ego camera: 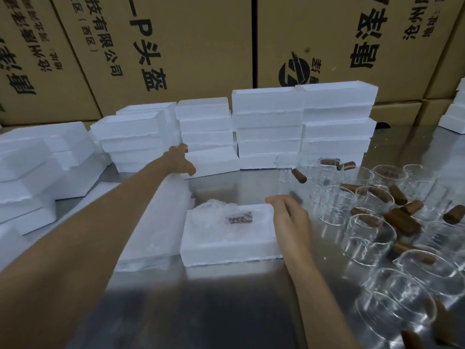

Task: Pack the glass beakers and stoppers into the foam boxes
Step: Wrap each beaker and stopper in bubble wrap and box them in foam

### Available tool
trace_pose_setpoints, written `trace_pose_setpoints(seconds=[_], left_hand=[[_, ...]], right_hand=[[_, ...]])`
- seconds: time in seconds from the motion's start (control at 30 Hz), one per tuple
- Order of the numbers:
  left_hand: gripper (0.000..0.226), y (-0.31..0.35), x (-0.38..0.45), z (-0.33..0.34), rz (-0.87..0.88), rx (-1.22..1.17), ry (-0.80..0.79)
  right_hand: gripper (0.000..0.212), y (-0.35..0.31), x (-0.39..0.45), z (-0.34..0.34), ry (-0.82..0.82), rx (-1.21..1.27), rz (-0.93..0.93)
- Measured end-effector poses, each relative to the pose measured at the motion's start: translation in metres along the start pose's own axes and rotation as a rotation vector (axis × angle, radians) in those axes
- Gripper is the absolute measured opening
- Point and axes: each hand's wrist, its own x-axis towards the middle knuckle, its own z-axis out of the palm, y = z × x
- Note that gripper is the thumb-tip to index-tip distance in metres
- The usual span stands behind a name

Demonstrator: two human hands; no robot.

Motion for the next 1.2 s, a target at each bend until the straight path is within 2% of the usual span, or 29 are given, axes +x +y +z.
trace_pose_setpoints(seconds=[0.1,0.17,0.27,0.43,0.6,0.7,0.83,0.97,1.1,1.2], left_hand=[[0.106,-0.006,0.018,0.004,0.011,0.018,-0.033],[0.109,-0.009,0.027,0.008,0.018,-0.016,-0.053],[0.112,-0.009,0.032,0.013,0.019,-0.094,-0.106],[0.124,-0.003,0.020,0.011,0.030,0.057,-0.076],[0.103,-0.002,0.002,-0.017,0.122,0.165,0.096],[0.101,0.004,-0.022,-0.048,0.202,0.274,0.121],[0.099,0.013,-0.075,-0.088,0.201,0.281,0.015],[0.082,0.020,-0.139,-0.099,0.301,-0.020,-0.092],[0.085,0.025,-0.184,-0.063,0.433,-0.156,-0.265],[0.086,0.024,-0.193,-0.027,0.482,-0.174,-0.291]], right_hand=[[0.025,0.000,0.001,0.001,0.012,0.010,0.020],[0.032,0.000,0.003,0.002,0.032,0.019,0.042],[0.055,-0.003,0.003,0.004,0.063,0.059,0.095],[0.064,-0.010,-0.001,0.002,0.064,0.067,0.117],[0.066,-0.012,-0.004,0.001,0.074,0.067,0.122],[0.066,-0.013,-0.006,0.001,0.075,0.065,0.123],[0.065,-0.013,-0.004,-0.002,0.058,0.075,0.140],[0.066,-0.018,0.001,-0.008,0.027,0.137,0.182],[0.063,-0.025,0.003,-0.018,0.039,0.328,0.265],[0.058,-0.027,0.002,-0.022,0.047,0.429,0.296]])
